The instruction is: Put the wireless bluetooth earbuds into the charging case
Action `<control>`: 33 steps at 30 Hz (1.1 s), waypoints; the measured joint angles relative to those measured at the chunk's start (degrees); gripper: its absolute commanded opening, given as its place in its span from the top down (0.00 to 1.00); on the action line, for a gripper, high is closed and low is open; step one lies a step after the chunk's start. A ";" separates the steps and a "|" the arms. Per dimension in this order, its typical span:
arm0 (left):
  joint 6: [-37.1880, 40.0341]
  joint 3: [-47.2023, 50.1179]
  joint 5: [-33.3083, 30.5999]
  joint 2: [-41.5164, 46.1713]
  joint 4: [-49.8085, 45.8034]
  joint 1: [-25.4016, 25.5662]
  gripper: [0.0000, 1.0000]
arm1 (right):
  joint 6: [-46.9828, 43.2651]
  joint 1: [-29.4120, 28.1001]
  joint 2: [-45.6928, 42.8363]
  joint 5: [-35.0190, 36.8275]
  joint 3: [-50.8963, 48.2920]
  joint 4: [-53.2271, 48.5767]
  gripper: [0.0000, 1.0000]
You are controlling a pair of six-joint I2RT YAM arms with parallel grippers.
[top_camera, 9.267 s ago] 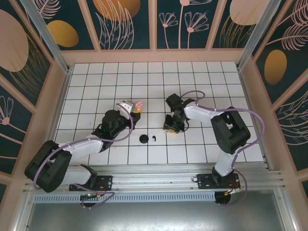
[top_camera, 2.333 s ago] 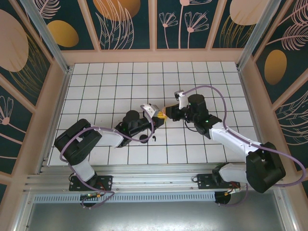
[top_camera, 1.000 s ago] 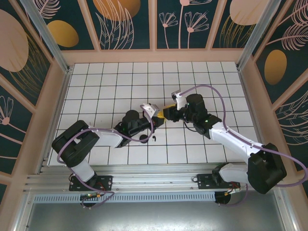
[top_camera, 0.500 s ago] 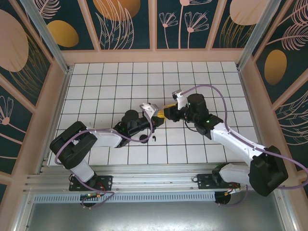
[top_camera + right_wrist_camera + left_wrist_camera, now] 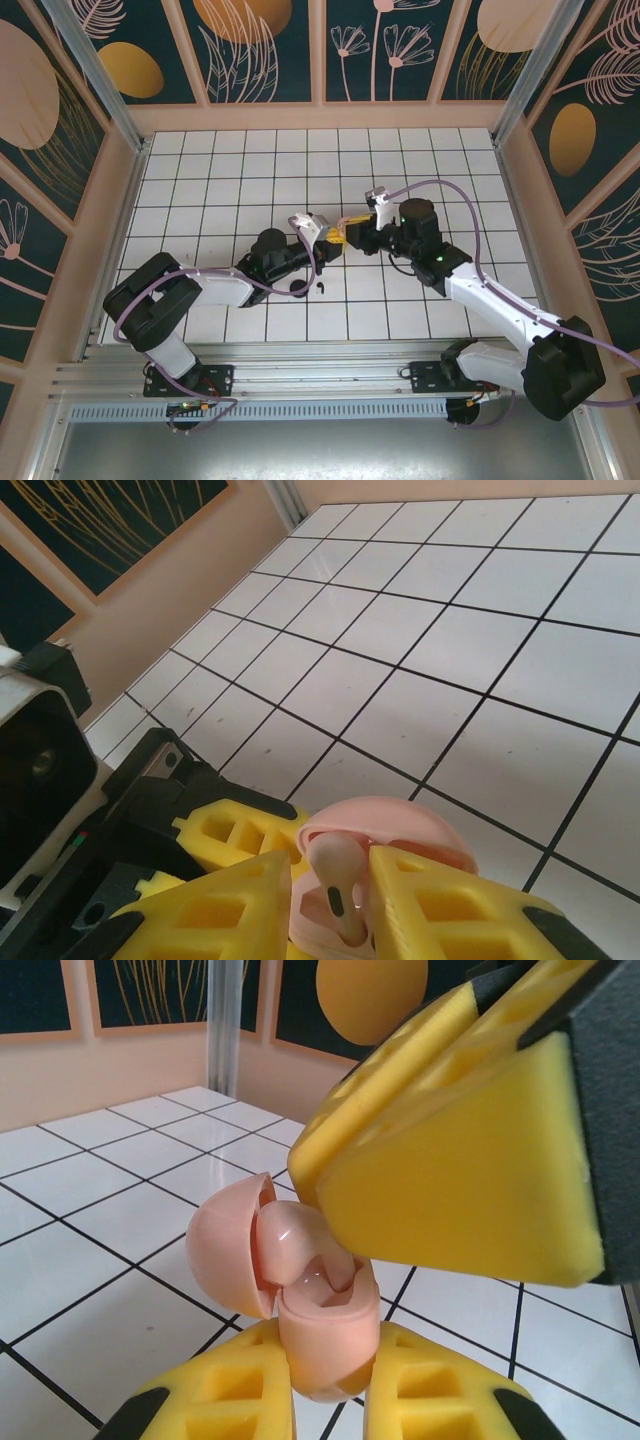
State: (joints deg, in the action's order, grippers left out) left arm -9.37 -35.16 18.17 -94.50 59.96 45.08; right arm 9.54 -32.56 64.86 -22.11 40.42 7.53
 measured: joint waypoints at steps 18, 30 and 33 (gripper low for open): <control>-0.31 0.13 -0.61 1.16 0.46 -0.07 0.93 | 0.20 0.66 -2.38 -2.47 -1.73 -0.04 0.85; 3.54 0.11 -1.75 3.13 -1.84 -0.07 0.93 | 2.64 3.02 -4.48 -4.15 -2.29 -3.28 0.73; 5.62 0.11 -2.16 3.98 -3.91 -0.07 0.93 | 3.45 4.55 -4.52 -5.49 -0.76 -5.90 0.72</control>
State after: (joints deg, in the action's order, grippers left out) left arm -3.75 -35.05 16.01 -90.52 56.05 45.01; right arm 12.99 -28.01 60.34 -27.59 39.66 1.63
